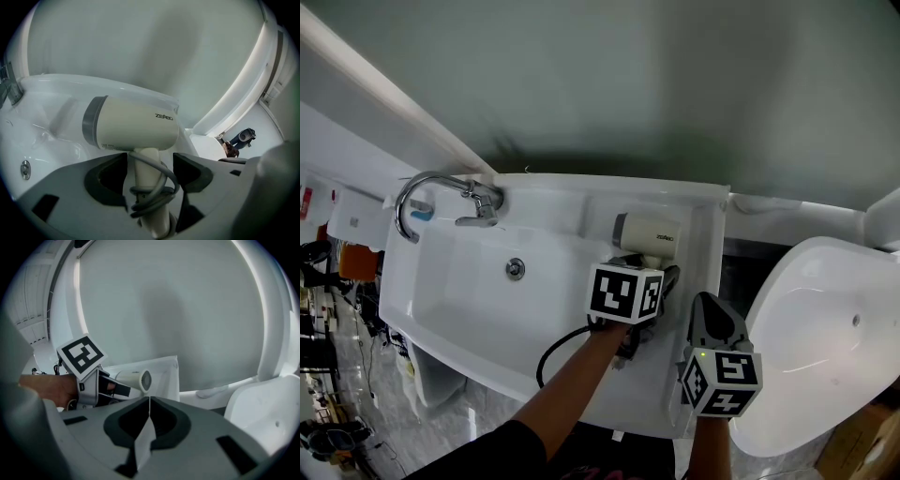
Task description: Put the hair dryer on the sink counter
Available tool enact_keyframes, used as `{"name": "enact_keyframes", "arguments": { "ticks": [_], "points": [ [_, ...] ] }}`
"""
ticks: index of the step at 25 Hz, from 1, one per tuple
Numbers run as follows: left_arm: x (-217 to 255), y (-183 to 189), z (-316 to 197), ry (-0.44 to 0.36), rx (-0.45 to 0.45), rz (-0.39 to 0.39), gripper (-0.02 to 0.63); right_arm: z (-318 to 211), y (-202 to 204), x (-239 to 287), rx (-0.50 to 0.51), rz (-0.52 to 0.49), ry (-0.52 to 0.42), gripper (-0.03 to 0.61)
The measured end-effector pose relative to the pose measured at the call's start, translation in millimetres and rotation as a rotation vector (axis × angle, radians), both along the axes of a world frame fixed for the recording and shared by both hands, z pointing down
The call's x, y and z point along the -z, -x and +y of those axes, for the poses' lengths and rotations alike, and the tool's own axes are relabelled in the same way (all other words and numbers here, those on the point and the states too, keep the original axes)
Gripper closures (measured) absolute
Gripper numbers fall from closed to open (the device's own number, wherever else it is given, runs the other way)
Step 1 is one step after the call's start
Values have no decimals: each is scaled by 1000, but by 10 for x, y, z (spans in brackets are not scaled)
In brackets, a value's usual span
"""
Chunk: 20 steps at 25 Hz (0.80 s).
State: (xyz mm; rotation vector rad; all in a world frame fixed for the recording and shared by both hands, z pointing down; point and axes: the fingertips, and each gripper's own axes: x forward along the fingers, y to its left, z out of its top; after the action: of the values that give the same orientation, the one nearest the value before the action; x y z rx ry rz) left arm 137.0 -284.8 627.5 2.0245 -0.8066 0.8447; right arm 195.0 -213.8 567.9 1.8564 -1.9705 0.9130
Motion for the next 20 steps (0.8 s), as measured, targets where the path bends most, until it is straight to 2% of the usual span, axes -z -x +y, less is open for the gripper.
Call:
{"name": "enact_keyframes", "arguments": {
  "ticks": [11, 16, 20],
  "points": [
    [141, 115, 38, -62, 8, -15, 311, 109, -54, 91, -16, 15, -22, 557],
    [389, 229, 99, -176, 16, 15, 313, 152, -21, 218, -9, 25, -49, 557],
    [729, 318, 178, -256, 26, 84, 313, 226, 24, 406, -9, 39, -82, 557]
  ]
}}
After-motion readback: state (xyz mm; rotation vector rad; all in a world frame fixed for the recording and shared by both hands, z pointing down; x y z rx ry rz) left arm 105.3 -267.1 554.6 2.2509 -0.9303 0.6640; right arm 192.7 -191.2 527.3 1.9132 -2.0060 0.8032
